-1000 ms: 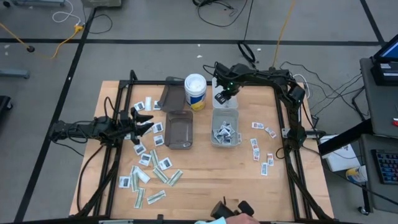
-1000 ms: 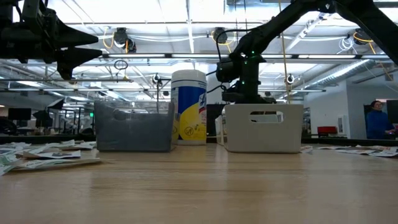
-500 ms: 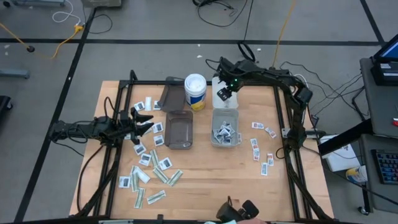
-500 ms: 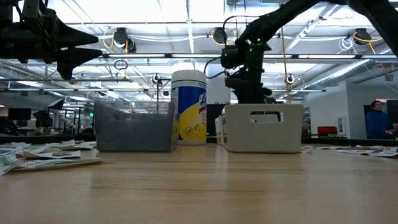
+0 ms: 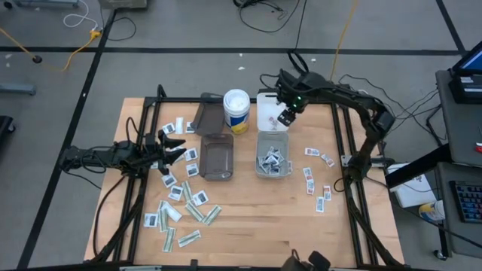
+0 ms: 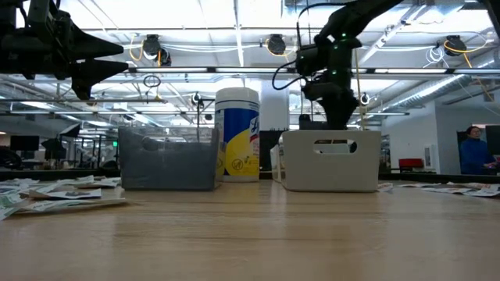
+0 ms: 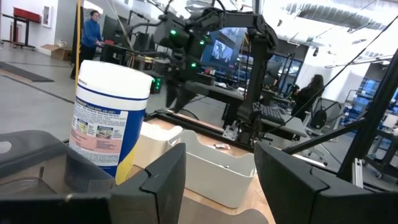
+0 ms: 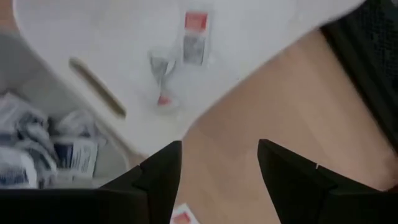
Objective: Pick & Place First Aid Supplies
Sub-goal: Put the ointment pack into the white bin
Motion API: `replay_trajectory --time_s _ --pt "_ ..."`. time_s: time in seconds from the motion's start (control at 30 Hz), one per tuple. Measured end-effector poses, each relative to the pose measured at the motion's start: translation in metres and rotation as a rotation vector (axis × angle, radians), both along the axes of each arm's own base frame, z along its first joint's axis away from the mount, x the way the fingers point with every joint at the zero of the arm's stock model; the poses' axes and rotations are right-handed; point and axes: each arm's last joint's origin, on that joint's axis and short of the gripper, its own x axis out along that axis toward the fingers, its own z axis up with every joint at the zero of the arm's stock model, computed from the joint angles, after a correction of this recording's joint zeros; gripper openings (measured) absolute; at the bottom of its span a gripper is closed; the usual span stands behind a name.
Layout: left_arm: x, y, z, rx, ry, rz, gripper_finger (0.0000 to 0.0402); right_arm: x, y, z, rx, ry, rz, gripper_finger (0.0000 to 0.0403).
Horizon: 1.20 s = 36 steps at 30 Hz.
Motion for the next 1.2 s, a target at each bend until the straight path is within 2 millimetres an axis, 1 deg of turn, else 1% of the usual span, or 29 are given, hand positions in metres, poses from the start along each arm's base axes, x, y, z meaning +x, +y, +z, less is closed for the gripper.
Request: replay_trajectory --time_s 0.1,0.27,0.43,0.7,0.87,1.0,1.2 --pt "0.0 0.0 0.0 0.0 0.0 0.0 0.0196 -0.014 0.013 0.001 0.002 0.005 0.02 0.0208" --pt "0.0 0.0 0.0 0.0 0.0 0.0 0.0196 -0.036 0.042 -0.001 0.026 0.023 0.081 0.0208" --pt "0.0 0.0 0.0 0.0 0.0 0.0 0.0196 -0.058 0.068 -0.01 0.079 0.026 0.114 0.0208" --pt "0.0 0.0 0.0 0.0 0.0 0.0 0.0196 -0.095 0.097 -0.022 0.12 0.087 0.159 0.0208" --pt "0.0 0.0 0.0 0.0 0.001 0.0 0.0196 -0.107 0.105 -0.027 0.13 0.105 0.2 0.0208" --pt "0.0 0.0 0.0 0.0 0.001 0.0 0.0196 -0.106 0.104 -0.035 0.125 0.103 0.2 0.0208" --pt "0.0 0.0 0.0 0.0 0.001 0.0 0.0196 -0.103 0.102 -0.056 0.114 0.098 0.214 0.0208"
